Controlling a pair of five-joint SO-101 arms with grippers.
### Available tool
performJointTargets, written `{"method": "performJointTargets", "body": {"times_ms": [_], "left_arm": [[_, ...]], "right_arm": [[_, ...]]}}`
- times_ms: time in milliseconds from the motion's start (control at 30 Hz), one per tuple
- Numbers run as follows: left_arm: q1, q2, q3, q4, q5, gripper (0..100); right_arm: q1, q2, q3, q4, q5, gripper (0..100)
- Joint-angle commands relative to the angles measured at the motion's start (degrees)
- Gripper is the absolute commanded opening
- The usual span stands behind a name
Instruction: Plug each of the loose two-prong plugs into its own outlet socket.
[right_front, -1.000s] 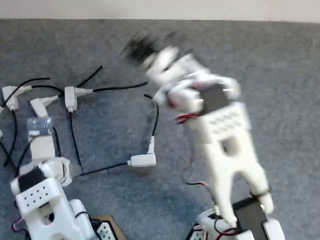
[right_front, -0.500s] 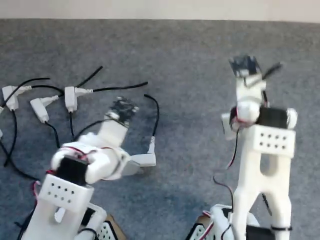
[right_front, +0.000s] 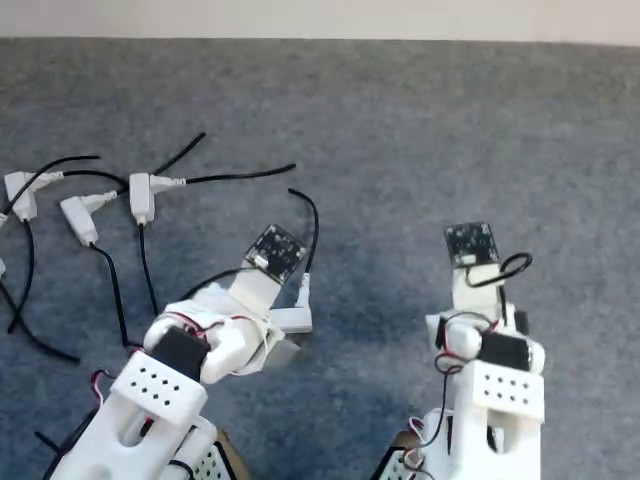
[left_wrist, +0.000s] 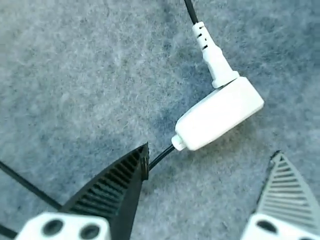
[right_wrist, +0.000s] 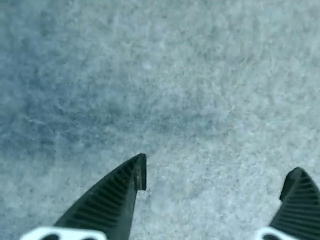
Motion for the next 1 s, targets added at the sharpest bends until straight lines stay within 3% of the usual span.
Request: {"method": "performJointTargets", "body": {"times_ms": [0, 200, 267, 367, 467, 600, 767, 867, 967], "left_arm": [[-0.13, -0.22, 2.51, -4.75, 0.53, 36], [-0.48, -0.22, 6.37, -10.55, 1.14, 33], [-0.57, -0.22, 4.0, -8.79, 5.63, 30], [-1.19, -0.22, -5.41, 4.66, 16.26, 28], [-1.1, -0.13, -15.52, 18.2, 20.66, 28], [-2.51, 4.62, -20.18, 22.15, 20.75, 28], [-4.53, 25.89, -28.44, 21.8, 19.78, 28], [-4.26, 32.84, -29.85, 18.55, 12.31, 28], [-4.18, 32.57, -27.65, 12.4, 9.23, 28]], "right_arm": [[0.57, -4.62, 1.89, -1.27, -0.62, 39.2], [0.57, -7.52, 6.29, -1.36, -0.62, 39.2], [0.57, -7.52, 6.81, -1.45, -0.62, 39.2], [0.57, -7.52, 6.81, -1.54, -0.62, 39.2], [0.57, -7.52, 6.81, -1.54, -0.62, 39.2], [0.57, -7.52, 6.81, -1.54, -0.62, 39.2], [0.57, -7.52, 6.81, -1.54, -0.62, 39.2], [0.57, -7.52, 6.9, -1.54, -0.62, 39.2], [0.57, -7.69, 7.96, -1.54, -0.44, 39.2]]}}
